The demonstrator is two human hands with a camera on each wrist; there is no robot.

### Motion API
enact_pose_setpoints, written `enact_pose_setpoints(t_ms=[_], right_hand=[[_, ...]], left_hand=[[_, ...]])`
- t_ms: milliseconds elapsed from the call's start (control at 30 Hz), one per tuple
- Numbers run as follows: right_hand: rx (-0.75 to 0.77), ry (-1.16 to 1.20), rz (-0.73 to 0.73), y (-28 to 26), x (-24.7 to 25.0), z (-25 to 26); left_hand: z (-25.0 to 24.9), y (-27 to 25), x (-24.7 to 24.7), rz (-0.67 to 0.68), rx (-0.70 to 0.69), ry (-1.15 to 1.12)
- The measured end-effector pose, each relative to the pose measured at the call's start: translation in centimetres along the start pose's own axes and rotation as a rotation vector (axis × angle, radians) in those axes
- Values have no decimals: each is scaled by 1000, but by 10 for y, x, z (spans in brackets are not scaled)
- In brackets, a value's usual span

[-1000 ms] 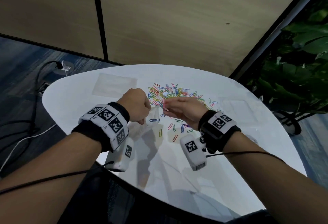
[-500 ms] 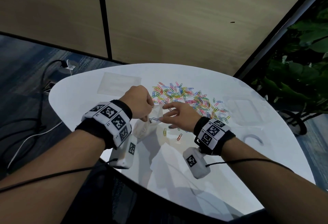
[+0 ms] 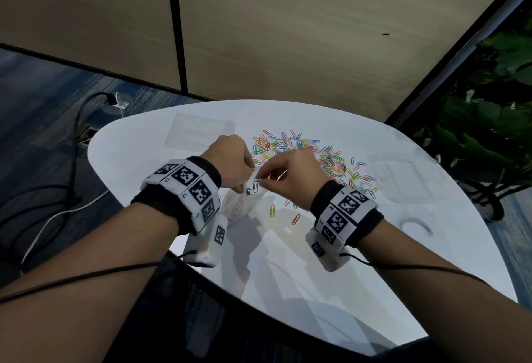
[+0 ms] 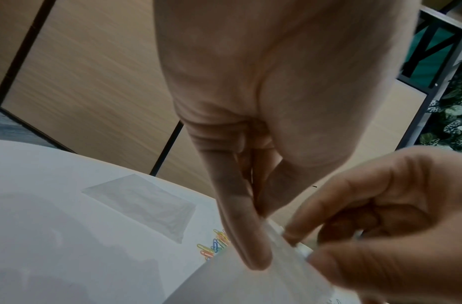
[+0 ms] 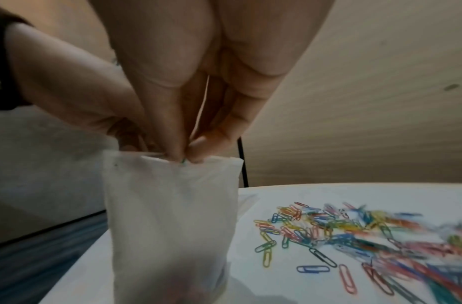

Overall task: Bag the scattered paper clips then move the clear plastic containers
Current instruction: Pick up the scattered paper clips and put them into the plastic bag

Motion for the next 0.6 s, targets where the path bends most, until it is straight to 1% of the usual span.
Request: enact_pose_setpoints(t_ms=[33, 67, 100, 133, 167, 200, 233, 267, 300, 333, 367, 400, 433, 467, 500, 600], right_hand=[[25, -44, 62, -2, -4, 2], [26, -36, 90, -4, -6, -1], [0, 45, 68, -5, -5, -3], [-39, 146, 2, -6, -1, -9], [-74, 197, -84, -6, 3, -18], [-99, 164, -144, -7, 8, -27], [-119, 35, -126, -7, 9, -37], [-127, -149, -30, -10, 5, -49], [-114, -320, 119, -16, -5, -62], [-75, -437, 285, -25, -20, -76], [5, -504, 418, -35, -36, -86], [105, -533, 501, -47, -50, -95], [189, -544, 544, -56, -61, -105], [233, -565, 549, -61, -65, -115], [242, -611, 523, -62, -63, -126], [86, -775, 418, -54, -34, -153]], left_hand=[[1, 1, 0, 0, 1, -5], [2, 2, 0, -2, 3, -7], [3, 2, 0, -5, 6, -5], [4, 2, 1, -9, 8, 1], [5, 3, 1, -14, 9, 7], [6, 3, 2, -21, 11, 9], [6, 3, 3, -26, 13, 10], [7, 3, 4, -29, 16, 13], [8, 3, 4, -30, 18, 16], [8, 4, 4, -30, 17, 17], [8, 4, 3, -23, 16, 15], [8, 4, 3, -12, 14, 9], [9, 4, 2, 1, 14, 1], [9, 4, 2, 12, 13, -3], [9, 3, 2, 17, 13, -3], [8, 2, 2, 20, 19, 8]])
Point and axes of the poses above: each hand's wrist, its own y-axis towards the middle knuckle, its own x-axis out of the back of the hand, z = x × y, the point moved 4 cm from there along y, towards the middle knuckle, and after that the axes turned 14 degrees about y, right-handed, at the moved point
